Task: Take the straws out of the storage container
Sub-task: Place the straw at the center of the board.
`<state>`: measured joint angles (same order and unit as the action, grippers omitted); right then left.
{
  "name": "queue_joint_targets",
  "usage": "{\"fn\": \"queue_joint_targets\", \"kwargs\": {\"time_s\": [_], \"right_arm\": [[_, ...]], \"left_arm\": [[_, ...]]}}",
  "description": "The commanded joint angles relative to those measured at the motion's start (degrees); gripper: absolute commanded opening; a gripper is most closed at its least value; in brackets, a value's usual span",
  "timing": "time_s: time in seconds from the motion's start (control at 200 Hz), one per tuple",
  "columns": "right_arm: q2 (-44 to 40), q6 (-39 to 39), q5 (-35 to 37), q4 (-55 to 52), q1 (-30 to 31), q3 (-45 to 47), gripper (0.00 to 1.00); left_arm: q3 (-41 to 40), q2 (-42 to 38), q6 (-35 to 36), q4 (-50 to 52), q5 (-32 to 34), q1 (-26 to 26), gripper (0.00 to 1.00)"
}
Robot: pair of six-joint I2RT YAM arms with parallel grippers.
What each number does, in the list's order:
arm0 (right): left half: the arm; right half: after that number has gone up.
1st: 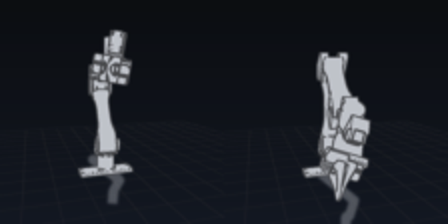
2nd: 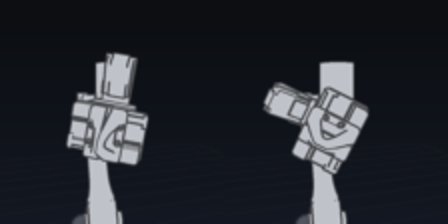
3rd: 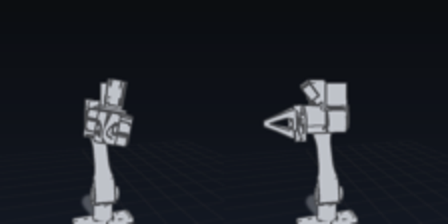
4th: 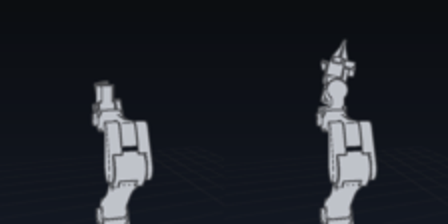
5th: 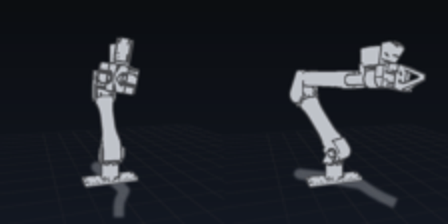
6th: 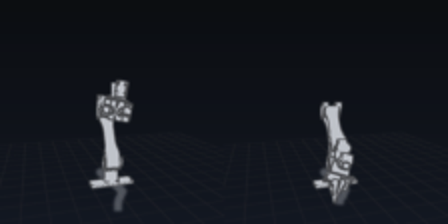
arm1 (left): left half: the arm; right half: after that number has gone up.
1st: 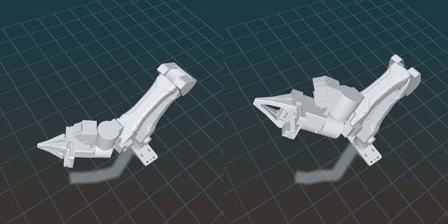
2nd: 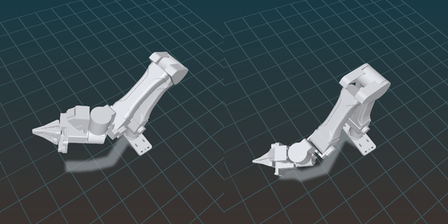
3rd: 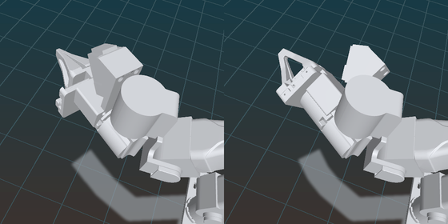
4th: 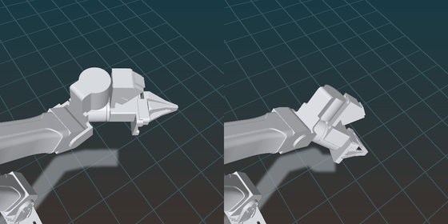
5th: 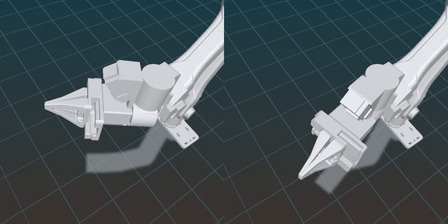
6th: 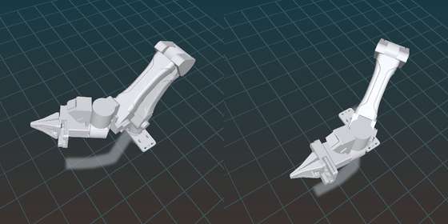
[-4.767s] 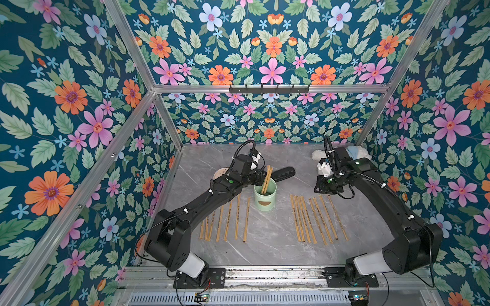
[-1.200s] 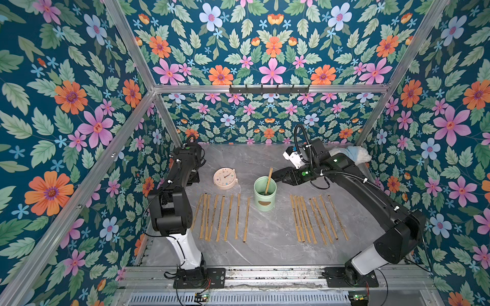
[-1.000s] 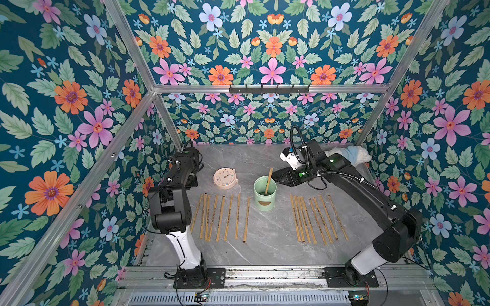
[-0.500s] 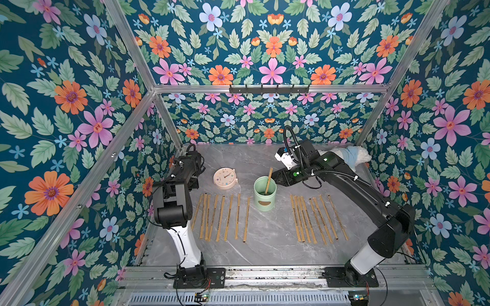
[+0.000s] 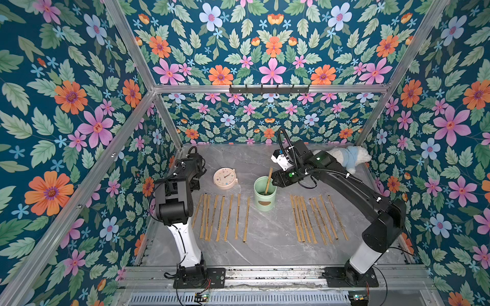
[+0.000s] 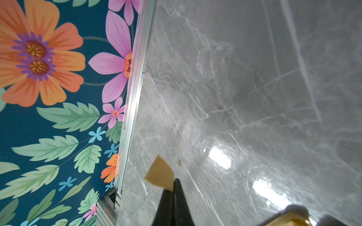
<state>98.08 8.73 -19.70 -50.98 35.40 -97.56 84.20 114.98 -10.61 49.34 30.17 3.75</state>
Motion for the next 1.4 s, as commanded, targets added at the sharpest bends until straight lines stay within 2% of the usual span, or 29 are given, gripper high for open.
{"fn": "queue_joint_targets", "kwargs": {"time_s": [0.0, 0.675, 1.085, 1.395], "right_arm": [[0.0, 0.1, 0.5, -0.7, 0.4, -0.5, 0.32], [0.5, 1.0, 1.9, -1.1, 2.1, -1.3, 0.33], [0.5, 1.9, 4.1, 0.2, 3.8, -0.6, 0.33], [1.6, 5.5, 9.0, 4.2, 4.3, 2.5, 0.34]], "left_arm": [[-0.7, 0.0, -0.2, -0.4, 0.7, 0.1, 0.07], [-0.6, -2.0, -0.4, -2.7, -0.9, 0.1, 0.38], [-2.1, -3.9, -0.3, -4.9, -4.0, 0.1, 0.40], [-2.6, -17.1, -2.1, -7.0, -10.5, -2.2, 0.40]]}}
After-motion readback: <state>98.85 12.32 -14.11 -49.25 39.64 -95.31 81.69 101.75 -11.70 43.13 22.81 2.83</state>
